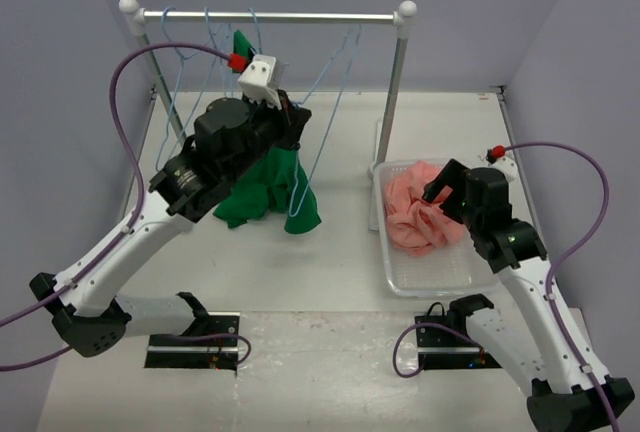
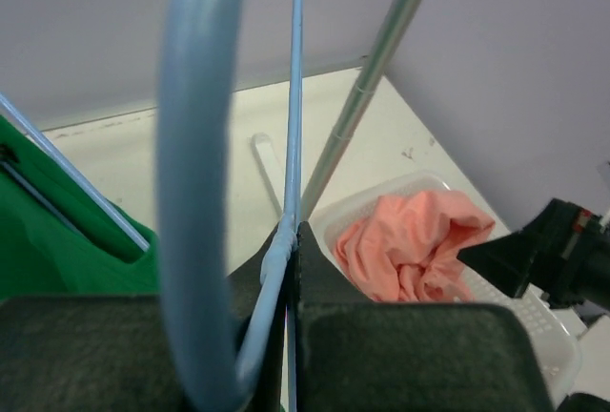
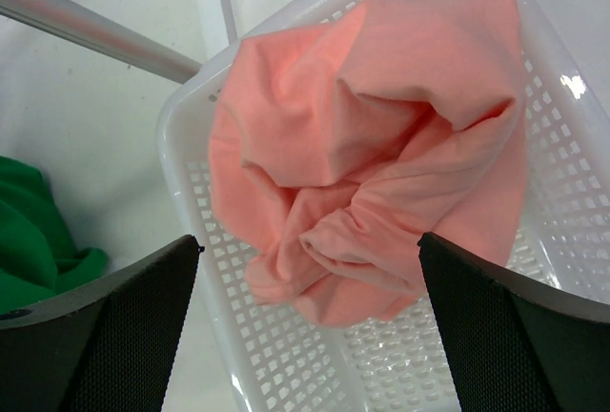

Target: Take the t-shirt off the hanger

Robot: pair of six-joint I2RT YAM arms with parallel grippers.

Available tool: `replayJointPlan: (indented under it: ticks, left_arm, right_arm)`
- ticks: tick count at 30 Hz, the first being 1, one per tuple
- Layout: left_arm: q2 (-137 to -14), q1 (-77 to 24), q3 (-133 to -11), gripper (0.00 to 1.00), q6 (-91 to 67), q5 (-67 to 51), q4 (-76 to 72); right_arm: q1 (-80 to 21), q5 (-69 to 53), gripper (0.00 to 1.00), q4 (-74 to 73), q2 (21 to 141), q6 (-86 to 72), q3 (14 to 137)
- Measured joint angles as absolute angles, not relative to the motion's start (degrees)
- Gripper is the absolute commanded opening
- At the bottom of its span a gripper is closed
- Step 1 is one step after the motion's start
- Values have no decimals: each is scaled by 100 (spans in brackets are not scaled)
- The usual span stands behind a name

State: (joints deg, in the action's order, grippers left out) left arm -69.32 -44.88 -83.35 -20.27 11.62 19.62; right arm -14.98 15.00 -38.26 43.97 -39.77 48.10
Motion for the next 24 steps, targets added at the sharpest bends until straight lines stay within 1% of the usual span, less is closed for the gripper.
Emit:
replayJointPlan:
  ticks: [5, 10, 17, 24]
  left_arm:
    - [-7898, -4556, -9629, 0, -2182, 2056, 2685]
    - [-8779, -4558, -10488, 0, -2198, 2606, 3197]
    - [-9572, -4558, -11426, 0, -2117, 2644, 3450]
    - [-9994, -4630, -12138, 0, -2036, 2427, 3444]
  right_arm:
    - [-1498, 1588, 99, -3863, 4451, -3933, 4810]
    - [-1498, 1710, 99, -3874, 4486, -3887, 4810]
    - [-1498, 1761, 99, -3889, 4628, -3835, 4810]
    - [-1498, 1758, 99, -3879, 4831, -3782, 4810]
